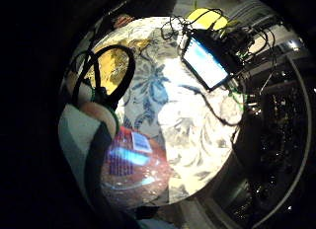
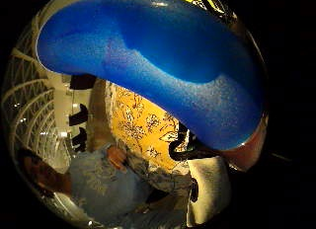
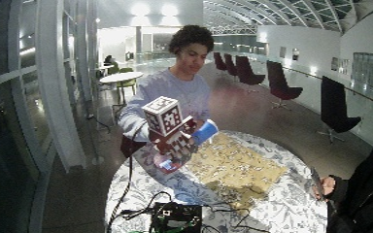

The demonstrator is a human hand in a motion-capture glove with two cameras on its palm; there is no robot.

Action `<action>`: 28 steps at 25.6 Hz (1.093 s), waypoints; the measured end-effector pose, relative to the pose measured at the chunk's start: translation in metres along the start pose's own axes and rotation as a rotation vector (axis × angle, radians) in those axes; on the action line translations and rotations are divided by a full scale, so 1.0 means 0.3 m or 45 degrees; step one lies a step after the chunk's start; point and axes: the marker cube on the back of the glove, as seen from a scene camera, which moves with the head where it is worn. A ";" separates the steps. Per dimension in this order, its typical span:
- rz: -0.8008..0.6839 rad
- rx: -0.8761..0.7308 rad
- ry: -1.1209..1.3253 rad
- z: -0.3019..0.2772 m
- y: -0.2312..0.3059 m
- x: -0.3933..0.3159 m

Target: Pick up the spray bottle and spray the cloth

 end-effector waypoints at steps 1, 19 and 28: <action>-0.005 -0.023 0.024 0.003 -0.006 -0.014; -0.013 -0.212 0.187 0.048 -0.046 -0.144; -0.032 -0.248 0.226 0.060 -0.039 -0.178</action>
